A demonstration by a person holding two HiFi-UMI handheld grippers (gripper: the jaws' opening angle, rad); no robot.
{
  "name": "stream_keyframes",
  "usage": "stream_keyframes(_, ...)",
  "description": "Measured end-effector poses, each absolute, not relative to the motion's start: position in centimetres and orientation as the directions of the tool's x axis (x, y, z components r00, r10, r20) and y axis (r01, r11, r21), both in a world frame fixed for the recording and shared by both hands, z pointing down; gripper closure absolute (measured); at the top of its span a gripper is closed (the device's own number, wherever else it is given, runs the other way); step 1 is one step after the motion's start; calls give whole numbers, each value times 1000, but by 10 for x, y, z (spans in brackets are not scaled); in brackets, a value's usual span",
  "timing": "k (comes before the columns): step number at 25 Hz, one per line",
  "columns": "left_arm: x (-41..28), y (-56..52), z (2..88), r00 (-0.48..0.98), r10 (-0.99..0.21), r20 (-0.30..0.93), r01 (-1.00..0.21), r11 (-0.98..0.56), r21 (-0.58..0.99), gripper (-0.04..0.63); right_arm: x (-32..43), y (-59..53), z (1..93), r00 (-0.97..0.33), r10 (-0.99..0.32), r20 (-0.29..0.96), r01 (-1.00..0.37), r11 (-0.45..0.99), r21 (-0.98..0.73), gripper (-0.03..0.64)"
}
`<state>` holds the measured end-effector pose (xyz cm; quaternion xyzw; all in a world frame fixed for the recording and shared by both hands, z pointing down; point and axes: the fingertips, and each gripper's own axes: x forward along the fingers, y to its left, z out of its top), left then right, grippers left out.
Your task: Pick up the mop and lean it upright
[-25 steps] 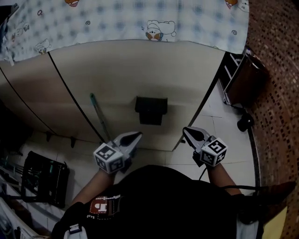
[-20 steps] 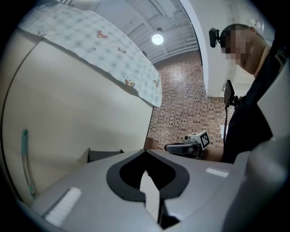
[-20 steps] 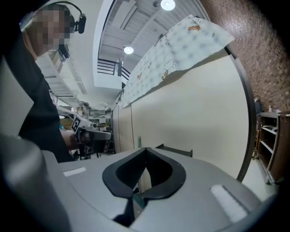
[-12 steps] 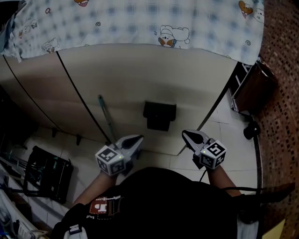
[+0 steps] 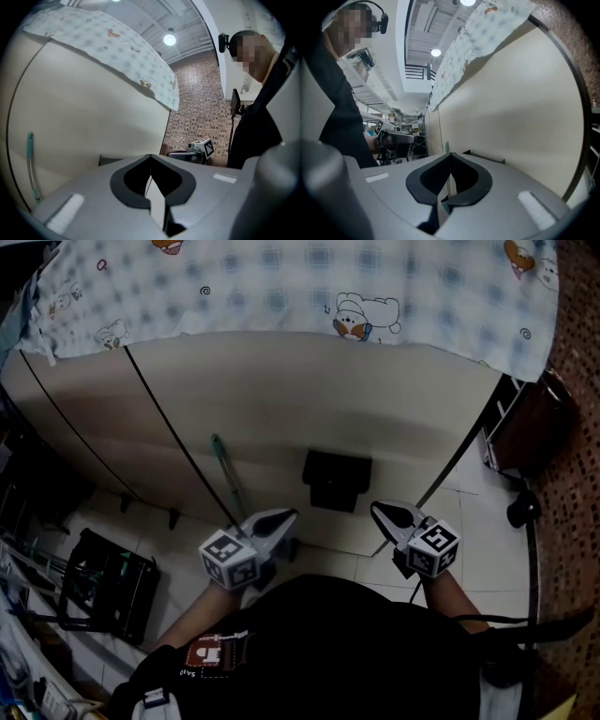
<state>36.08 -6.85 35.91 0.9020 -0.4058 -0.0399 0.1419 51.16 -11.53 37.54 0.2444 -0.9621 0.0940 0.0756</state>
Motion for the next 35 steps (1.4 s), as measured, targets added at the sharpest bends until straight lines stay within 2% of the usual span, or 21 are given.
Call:
stream_keyframes(7, 283, -88, 360, 736, -677, -4, -649, -707, 281, 595, 435, -123, 371, -832, -524, 182, -547, 831, -105, 604)
stream_keyframes(13, 181, -88, 360, 800, -599, 18, -580, -767, 274, 595, 348, -116, 365, -772, -610, 179, -634, 760, -146, 604)
stream_keyframes(17, 138, -92, 360, 827, -562, 17, -547, -795, 261, 595, 311, -108, 365, -740, -644, 193, -671, 729, -140, 604)
stream_keyframes(25, 147, -91, 362, 839, -543, -1, -523, -809, 268, 595, 317, -105, 366, -723, -660, 205, -688, 713, -135, 604)
stream_keyframes(35, 169, -82, 365, 823, -567, 38, -550, -778, 305, 595, 312, -116, 375, -800, -578, 159, -599, 784, -165, 604)
